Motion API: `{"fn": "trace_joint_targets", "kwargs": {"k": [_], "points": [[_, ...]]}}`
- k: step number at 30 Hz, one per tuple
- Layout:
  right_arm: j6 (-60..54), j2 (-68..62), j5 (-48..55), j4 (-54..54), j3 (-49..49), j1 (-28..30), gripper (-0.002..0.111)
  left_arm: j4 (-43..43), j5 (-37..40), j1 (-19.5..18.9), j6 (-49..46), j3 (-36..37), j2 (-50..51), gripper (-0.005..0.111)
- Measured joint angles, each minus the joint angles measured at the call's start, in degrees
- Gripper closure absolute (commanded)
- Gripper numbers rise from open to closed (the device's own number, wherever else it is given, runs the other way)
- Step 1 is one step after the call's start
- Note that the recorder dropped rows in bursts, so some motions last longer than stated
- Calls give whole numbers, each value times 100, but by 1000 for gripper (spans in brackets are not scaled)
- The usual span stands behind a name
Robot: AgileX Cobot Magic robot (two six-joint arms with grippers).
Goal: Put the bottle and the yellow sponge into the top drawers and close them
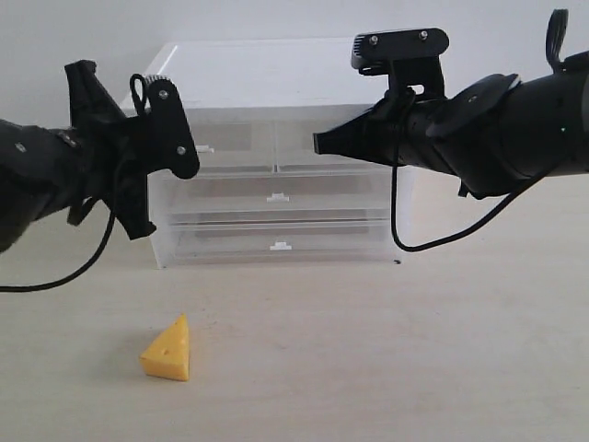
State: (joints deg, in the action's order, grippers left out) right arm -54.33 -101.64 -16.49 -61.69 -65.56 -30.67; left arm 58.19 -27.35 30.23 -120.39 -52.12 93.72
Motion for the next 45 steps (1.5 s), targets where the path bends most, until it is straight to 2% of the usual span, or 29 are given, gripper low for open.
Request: {"fn": "trace_joint_targets", "kwargs": {"k": [4,8,13,16,20,25,32,34,40,45], "points": [[-29,-32,-19,131,0,0,108,-1558,-1763,514,875,587,0,103],[-29,-32,-19,223,0,0,108,-2755,-2534,711,1396,1210,21,103],[-9,-34,-19,284,0,0,108,-2939,-3739,737,1383,1606,464,103],[-9,-34,-19,307,0,0,108,-2994,-4077,697,1481,1628,810,103],[-9,-34,-19,305,0,0,108,-3008,-4153,645,1778,1575,1287,103],[-9,-34,-19,346,0,0,108,-3019,-4033,640,2637,1173,1457,103],[-9,-44,-19,413,0,0,108,-3199,-3690,640,2389,900,1457,103],[-9,-44,-19,428,0,0,108,-3159,-3571,630,2323,826,1457,98],[-9,-44,-19,453,0,0,108,-2634,-3253,573,2290,609,1457,67],[-9,-44,-19,477,0,0,108,-2605,-3116,551,2463,597,1457,66]]}}
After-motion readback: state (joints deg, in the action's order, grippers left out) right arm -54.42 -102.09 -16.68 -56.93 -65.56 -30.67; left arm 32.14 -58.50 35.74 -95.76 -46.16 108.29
